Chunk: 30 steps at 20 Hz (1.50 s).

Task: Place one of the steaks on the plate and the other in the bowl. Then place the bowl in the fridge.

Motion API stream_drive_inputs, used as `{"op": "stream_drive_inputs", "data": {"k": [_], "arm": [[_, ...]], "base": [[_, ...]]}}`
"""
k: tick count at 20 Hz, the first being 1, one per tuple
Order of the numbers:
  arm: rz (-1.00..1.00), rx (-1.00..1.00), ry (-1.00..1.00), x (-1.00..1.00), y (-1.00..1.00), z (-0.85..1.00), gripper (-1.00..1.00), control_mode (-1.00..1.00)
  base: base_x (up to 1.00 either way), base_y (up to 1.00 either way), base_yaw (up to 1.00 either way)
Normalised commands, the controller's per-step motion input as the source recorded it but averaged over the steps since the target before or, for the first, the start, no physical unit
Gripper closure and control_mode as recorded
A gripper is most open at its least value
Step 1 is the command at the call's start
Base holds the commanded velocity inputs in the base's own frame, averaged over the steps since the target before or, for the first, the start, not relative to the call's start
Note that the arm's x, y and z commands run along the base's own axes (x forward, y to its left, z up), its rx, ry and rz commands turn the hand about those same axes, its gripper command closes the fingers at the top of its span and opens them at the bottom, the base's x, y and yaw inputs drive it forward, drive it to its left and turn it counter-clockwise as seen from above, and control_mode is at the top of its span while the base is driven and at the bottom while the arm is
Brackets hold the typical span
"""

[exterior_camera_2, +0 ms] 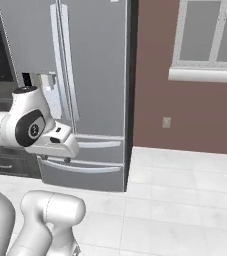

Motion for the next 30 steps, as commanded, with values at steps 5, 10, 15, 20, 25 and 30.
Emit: {"op": "stream_drive_inputs", "data": {"k": [5, 10, 15, 20, 25, 30], "arm": [[0.0, 0.0, 0.0, 0.0, 0.0, 0.0, -1.0, 1.0], [0.0, 0.0, 0.0, 0.0, 0.0, 0.0, -1.0, 1.0], [0.0, 0.0, 0.0, 0.0, 0.0, 0.0, -1.0, 1.0], [0.0, 0.0, 0.0, 0.0, 0.0, 0.0, -1.0, 1.0], [0.0, 0.0, 0.0, 0.0, 0.0, 0.0, -1.0, 1.0], [0.0, 0.0, 0.0, 0.0, 0.0, 0.0, -1.0, 1.0]], "base": [[0.32, 0.83, 0.0], [-0.02, 0.11, 0.06], [0.0, 0.0, 0.01], [0.44, 0.24, -0.02], [0.63, 0.39, -0.05], [0.09, 0.12, 0.0]]}}
